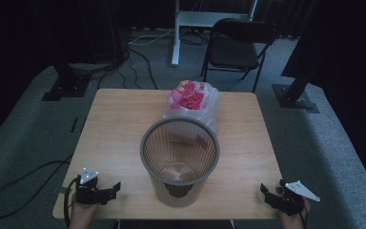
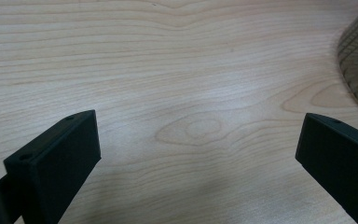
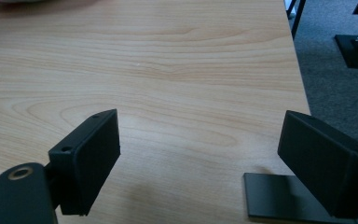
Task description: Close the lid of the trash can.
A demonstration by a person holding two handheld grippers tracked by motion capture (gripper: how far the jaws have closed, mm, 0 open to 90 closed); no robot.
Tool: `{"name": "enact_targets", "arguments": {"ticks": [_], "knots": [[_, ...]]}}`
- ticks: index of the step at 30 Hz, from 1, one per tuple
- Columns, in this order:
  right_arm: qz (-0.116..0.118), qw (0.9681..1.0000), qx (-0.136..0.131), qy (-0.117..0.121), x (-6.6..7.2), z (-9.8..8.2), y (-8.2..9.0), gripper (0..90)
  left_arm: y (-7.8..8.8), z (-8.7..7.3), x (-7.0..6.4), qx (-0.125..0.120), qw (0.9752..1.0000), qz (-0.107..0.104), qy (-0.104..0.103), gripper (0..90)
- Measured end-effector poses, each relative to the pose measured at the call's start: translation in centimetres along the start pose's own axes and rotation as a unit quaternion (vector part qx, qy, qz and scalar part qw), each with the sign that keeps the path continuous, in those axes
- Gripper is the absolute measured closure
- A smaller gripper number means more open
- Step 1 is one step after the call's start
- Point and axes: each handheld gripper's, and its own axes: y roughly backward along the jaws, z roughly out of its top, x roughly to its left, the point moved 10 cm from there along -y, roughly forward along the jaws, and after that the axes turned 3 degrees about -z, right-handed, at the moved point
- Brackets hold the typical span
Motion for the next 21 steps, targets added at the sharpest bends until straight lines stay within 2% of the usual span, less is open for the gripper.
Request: {"name": "enact_targets", "arguments": {"ticks": [2,6,11,15,21], "knots": [[0.001,1.0,0.0,0.001,0.13,-0.1,-0.02,12.5,-0.02,-0.04,0.28,0.0,1.0,0.004,0.008,0.0],[-0.001,1.0,-0.002,0.0,0.09,-0.14,-0.05,12.4,-0.14,-0.08,0.39,0.002,0.9999,0.005,0.011,0.0],[-0.002,0.9999,-0.007,-0.013,-0.12,-0.09,-0.08,12.4,-0.14,-0.13,0.16,0.005,1.0,0.003,0.006,0.0],[-0.004,0.9999,-0.005,-0.014,-0.19,-0.14,-0.13,12.4,-0.25,-0.18,-0.03,0.009,1.0,0.002,0.002,0.0],[-0.001,0.9998,-0.007,-0.02,-0.27,-0.09,-0.13,12.5,-0.37,-0.22,-0.17,0.011,0.9999,-0.004,0.006,0.0]]}}
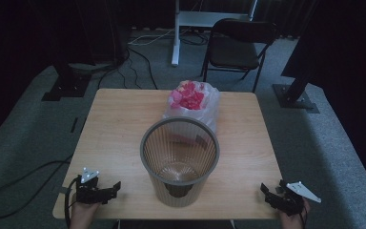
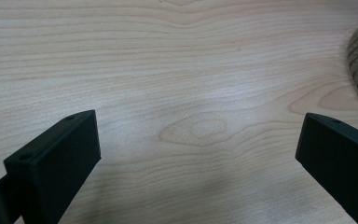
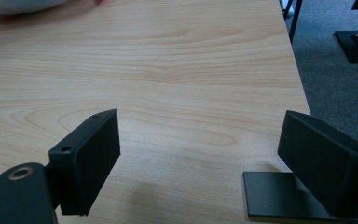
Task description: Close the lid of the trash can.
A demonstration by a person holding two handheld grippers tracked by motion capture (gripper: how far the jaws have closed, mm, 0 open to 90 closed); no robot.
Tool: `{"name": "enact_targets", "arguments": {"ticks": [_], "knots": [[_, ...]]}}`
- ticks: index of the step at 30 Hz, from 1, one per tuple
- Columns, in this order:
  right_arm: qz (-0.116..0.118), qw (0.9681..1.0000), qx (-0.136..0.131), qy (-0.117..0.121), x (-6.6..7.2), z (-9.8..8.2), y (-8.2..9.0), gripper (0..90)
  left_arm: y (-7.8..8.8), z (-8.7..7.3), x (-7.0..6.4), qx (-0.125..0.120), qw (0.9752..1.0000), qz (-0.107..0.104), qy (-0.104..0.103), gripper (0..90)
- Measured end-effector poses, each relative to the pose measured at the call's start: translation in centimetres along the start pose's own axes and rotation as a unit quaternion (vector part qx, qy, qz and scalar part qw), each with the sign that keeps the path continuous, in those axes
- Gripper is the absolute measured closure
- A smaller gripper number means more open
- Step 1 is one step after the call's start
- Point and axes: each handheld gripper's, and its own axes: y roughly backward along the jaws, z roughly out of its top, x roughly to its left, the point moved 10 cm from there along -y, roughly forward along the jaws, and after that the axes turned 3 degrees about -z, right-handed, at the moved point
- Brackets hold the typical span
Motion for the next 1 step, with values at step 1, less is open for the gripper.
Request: {"name": "enact_targets", "arguments": {"ticks": [1], "knots": [[-0.001,1.0,0.001,0.0,-0.03,-0.03,-0.02,12.5,0.01,-0.01,-0.01,0.0,1.0,-0.002,0.001,0.0]]}}
